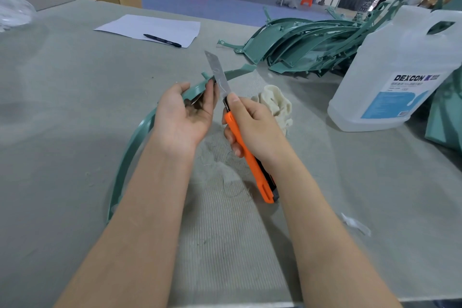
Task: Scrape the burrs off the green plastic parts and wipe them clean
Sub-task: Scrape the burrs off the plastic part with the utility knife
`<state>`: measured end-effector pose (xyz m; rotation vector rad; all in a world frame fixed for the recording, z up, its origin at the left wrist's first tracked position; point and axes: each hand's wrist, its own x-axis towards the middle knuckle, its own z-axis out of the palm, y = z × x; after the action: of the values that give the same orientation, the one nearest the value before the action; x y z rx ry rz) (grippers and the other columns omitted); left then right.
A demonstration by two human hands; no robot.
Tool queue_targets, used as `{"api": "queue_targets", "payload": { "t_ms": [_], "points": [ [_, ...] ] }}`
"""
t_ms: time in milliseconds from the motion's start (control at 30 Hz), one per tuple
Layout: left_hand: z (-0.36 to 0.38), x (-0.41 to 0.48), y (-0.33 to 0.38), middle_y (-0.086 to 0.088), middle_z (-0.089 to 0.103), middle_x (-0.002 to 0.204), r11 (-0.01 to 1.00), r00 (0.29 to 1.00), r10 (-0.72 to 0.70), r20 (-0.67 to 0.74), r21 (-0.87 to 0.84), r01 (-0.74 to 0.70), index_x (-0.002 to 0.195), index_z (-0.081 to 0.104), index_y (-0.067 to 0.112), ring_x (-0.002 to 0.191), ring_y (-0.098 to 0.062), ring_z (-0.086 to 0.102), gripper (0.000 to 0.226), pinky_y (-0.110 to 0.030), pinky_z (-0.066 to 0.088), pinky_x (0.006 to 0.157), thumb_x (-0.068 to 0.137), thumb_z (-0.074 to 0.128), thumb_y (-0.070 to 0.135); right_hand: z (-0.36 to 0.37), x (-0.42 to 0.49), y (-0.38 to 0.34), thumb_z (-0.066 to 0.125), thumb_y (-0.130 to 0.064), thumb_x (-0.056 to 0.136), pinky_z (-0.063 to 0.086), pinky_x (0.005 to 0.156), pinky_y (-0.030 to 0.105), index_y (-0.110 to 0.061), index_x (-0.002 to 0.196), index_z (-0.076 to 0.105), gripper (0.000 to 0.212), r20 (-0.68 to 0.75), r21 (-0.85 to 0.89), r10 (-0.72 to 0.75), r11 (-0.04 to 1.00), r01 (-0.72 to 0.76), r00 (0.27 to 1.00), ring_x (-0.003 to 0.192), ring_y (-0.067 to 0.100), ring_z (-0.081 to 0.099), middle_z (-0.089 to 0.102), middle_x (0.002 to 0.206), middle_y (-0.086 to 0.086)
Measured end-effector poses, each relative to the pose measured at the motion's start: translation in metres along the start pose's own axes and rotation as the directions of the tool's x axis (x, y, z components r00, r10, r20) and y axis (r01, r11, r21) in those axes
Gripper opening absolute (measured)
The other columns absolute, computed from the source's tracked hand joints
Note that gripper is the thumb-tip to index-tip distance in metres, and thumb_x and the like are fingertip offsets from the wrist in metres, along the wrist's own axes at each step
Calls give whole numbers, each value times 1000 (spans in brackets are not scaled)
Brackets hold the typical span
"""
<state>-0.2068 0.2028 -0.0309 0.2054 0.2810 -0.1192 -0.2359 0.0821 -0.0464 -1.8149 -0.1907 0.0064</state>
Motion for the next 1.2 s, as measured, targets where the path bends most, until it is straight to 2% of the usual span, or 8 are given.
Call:
{"api": "queue_targets", "payload": {
  "t_ms": [100,267,567,800,900,1033,1133,1200],
  "points": [
    [-1,0,0,-26,59,99,1000,1000,3,-1,6,-3,94,52,-6,92,-37,60,14,-25,54,43,97,44,5,0,0,0,38,-38,103,37,38,22,-9,78,53,41,14,-6,-15,1000,15,1000,34,13,43,50,51,3],
    [-1,1,0,-27,54,129,1000,1000,24,4,5,-24,113,50,-5,107,-37,60,19,-25,56,47,98,43,5,0,-1,0,38,-37,104,36,38,21,-10,76,52,41,45,15,-25,1000,24,999,34,13,43,49,50,3],
    [0,3,0,-24,52,133,998,998,58,-23,-6,-58,110,48,-3,119,-38,57,15,-29,58,48,97,44,2,-1,-4,-2,37,-35,105,35,37,20,-10,76,50,41,122,44,-28,999,23,992,34,13,41,48,50,3],
    [-2,4,0,-22,57,112,998,998,66,-11,0,-66,112,49,-3,118,-38,58,16,-37,59,56,97,44,3,-1,-5,-2,37,-36,105,36,38,21,-11,75,49,41,157,60,-40,998,31,987,34,12,41,48,48,1],
    [-2,6,1,-23,59,110,998,998,68,-15,13,-68,112,50,-4,116,-39,59,18,-35,58,49,98,44,4,-4,-5,-3,37,-35,105,36,39,22,-9,78,49,40,170,71,-44,997,33,985,34,12,41,48,49,2],
    [-1,3,-1,-29,61,84,1000,1000,-1,-8,15,1,93,51,-9,116,-38,58,21,-33,58,49,99,42,9,3,-9,-3,38,-34,105,34,37,21,-14,72,48,40,259,38,-52,998,44,964,34,13,40,48,50,3],
    [0,1,2,-22,60,73,999,999,37,-21,16,-37,82,51,-5,91,-35,64,20,-33,60,74,97,42,6,3,-10,-6,38,-32,105,34,37,21,-15,72,49,39,257,83,-86,994,67,963,34,13,40,48,50,3],
    [0,3,5,-24,62,76,998,998,56,-13,13,-56,85,52,-6,76,-36,65,18,-32,60,69,97,44,4,-4,-8,-7,38,-33,105,36,39,21,-11,79,53,37,136,160,-105,984,83,985,35,12,42,50,51,3]
  ]
}}
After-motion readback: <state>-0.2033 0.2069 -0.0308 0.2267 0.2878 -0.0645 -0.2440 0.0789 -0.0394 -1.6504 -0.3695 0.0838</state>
